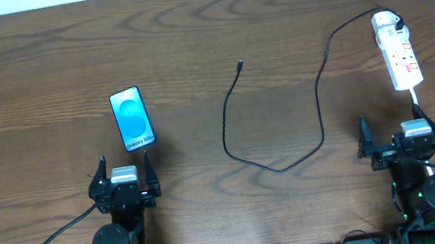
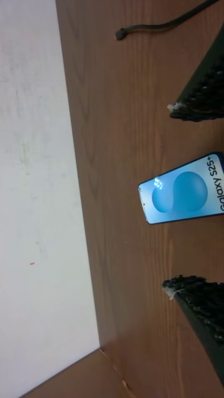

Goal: Plug charger to phone and switch on socket

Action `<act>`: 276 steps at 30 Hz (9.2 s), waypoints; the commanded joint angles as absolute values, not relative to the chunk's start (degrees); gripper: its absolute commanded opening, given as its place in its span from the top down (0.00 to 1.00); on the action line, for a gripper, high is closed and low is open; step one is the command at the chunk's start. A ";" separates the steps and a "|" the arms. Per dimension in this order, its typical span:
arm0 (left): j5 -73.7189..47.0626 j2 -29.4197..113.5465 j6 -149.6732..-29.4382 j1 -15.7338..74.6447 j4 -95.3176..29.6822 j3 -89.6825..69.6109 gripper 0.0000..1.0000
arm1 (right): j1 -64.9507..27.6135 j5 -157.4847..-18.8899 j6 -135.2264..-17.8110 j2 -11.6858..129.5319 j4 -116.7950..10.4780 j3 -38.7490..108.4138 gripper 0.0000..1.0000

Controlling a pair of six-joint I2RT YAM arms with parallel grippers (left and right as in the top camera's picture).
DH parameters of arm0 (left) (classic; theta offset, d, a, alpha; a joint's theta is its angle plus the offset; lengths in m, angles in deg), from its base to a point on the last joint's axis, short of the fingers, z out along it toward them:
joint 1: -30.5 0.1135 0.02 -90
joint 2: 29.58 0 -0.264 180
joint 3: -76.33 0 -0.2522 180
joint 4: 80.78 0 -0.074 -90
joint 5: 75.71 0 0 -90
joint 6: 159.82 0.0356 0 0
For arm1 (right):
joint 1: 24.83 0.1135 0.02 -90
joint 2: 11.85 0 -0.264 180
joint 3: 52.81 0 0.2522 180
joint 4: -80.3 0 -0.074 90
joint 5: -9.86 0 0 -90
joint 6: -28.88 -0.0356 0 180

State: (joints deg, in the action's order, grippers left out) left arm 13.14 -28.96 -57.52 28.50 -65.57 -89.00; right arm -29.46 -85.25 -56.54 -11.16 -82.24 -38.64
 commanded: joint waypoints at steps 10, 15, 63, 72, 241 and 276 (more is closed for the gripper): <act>14.56 -29.35 -56.80 28.29 -62.82 -89.68 0.19 | -29.08 -84.99 -57.24 -11.53 -81.95 -38.73 0.01; 14.56 -29.35 -56.78 28.29 -62.82 -89.68 0.19 | -29.08 -84.99 -57.24 -11.53 -81.95 -38.73 0.01; 14.56 -29.35 -56.78 28.29 -62.84 -89.68 0.20 | -29.08 -84.96 -57.24 -11.53 -81.95 -38.73 0.01; 13.86 -29.35 -57.00 28.29 -62.95 -89.68 0.20 | -29.08 -84.99 -57.24 -11.53 -81.95 -38.73 0.01; 10.91 90.60 -72.45 33.49 -24.30 -9.27 0.19 | -29.08 -84.96 -57.24 -11.53 -81.95 -38.73 0.01; 7.17 90.66 -71.67 33.49 -27.41 -13.64 0.10 | -29.08 -84.96 -57.24 -11.53 -81.95 -38.73 0.01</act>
